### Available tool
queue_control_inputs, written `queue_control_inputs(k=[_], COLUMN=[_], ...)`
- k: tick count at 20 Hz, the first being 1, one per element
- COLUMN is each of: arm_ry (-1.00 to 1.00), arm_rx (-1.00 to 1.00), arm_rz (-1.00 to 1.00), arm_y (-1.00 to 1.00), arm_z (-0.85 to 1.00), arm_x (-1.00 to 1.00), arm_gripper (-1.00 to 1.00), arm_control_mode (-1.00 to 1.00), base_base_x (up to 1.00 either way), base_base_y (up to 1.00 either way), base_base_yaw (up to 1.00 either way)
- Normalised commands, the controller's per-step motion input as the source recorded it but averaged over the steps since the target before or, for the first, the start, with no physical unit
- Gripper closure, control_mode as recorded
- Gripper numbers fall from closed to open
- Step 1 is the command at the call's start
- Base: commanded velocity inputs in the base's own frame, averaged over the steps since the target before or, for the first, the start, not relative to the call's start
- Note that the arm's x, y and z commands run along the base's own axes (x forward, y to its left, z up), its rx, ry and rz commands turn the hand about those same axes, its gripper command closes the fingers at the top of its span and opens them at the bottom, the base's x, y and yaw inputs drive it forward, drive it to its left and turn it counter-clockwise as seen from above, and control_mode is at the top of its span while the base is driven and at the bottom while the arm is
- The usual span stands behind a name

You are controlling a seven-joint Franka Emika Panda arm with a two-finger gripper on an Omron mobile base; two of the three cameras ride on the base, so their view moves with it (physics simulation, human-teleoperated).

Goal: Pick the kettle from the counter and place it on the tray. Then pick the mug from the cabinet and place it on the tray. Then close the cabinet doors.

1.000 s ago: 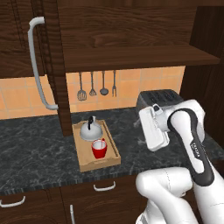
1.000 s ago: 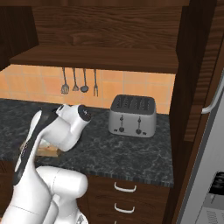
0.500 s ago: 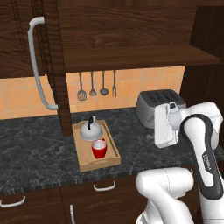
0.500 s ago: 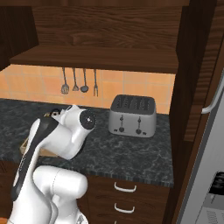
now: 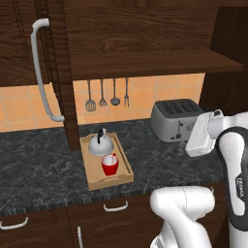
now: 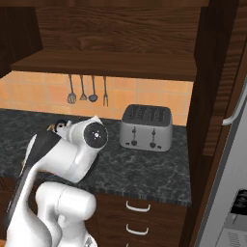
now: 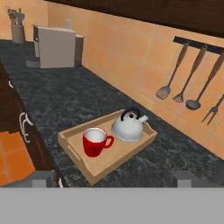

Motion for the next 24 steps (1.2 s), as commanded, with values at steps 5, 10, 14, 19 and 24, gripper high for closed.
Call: queue_control_inputs(k=[5,10,14,19,24], arm_ry=[-0.20,-0.19,-0.03,-0.21,-0.16], arm_rx=[0.21,0.09,0.00,0.03,0.01], arm_rz=[-0.25,-0.16,-0.03,-0.10,-0.11], arm_y=[-0.71,-0.44,-0.50,-0.80,-0.63], arm_z=[0.00,0.01,-0.12,0.03,0.20], arm_x=[-0.94,-0.70,-0.06,-0.53,-0.40], arm_gripper=[-1.00,-1.00,-1.00,-1.00,-1.00], arm_control_mode=[-1.00,-1.00,-1.00,-1.00,-1.00], base_base_x=[0.00,0.00,0.00,0.00,0.00], base_base_y=[0.00,0.00,0.00,0.00,0.00], base_base_yaw=[0.00,0.00,0.00,0.00,0.00])
